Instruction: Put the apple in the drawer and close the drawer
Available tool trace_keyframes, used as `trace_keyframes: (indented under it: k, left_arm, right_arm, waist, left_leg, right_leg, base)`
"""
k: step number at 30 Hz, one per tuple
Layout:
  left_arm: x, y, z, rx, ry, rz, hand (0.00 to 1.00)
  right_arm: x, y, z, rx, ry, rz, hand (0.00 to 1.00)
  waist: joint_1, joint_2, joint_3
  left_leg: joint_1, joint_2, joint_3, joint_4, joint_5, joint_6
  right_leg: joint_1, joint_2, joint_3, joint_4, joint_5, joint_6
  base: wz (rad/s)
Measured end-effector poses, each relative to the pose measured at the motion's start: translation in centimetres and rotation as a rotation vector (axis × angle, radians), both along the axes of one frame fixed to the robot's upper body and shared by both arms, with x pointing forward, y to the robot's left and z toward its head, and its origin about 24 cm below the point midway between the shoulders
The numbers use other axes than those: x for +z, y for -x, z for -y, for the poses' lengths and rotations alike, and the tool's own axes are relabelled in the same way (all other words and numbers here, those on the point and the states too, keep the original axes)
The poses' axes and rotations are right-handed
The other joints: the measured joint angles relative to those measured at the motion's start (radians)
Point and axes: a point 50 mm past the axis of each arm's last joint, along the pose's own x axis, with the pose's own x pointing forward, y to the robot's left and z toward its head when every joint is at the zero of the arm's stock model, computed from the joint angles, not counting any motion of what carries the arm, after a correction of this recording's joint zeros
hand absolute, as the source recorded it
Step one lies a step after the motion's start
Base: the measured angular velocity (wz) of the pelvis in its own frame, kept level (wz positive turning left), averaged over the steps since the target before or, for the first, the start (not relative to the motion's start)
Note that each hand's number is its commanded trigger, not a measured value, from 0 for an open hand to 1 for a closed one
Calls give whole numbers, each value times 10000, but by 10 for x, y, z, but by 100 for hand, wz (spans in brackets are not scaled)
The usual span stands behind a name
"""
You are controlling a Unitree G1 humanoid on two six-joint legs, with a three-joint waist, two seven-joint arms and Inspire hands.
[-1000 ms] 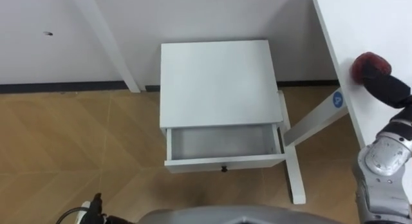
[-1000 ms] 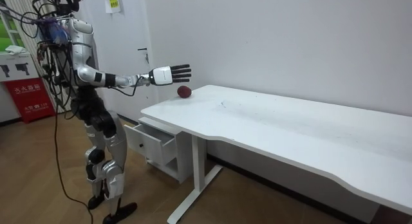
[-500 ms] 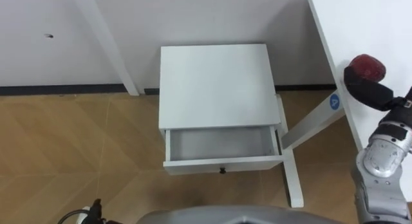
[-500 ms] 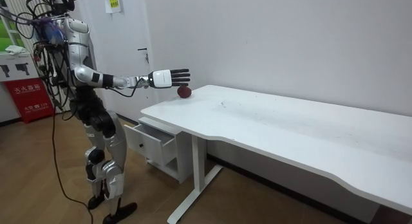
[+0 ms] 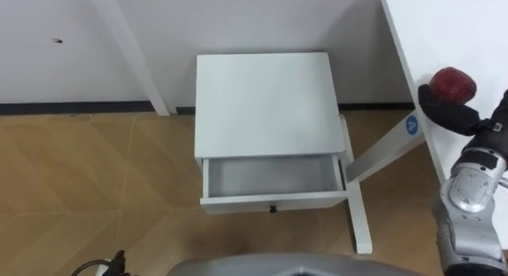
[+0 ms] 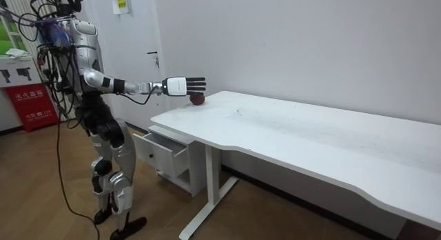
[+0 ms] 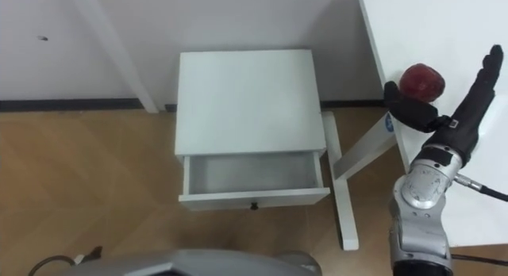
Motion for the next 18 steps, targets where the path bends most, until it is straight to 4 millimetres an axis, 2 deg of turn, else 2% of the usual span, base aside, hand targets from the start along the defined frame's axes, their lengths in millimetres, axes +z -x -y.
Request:
trace_keyframes:
  k: [14, 18]
  left_arm:
    - [-1, 7, -2, -569, 246, -844, 0]
    - [1, 6, -3, -573, 177, -665, 0]
  right_arm:
    - [2, -7, 11, 140, -149, -199, 0]
    - [-1, -15, 18, 263, -442, -580, 0]
  waist:
    - [16, -106, -37]
    - [29, -190, -41]
  left_leg:
    - [4, 12, -92, 40, 0, -1]
    - [21, 9, -89, 51, 1, -1]
  right_leg:
    - [81, -5, -158, -1, 3, -5]
    - [92, -10, -157, 0, 3, -4]
  base:
    - [2]
    - [0]
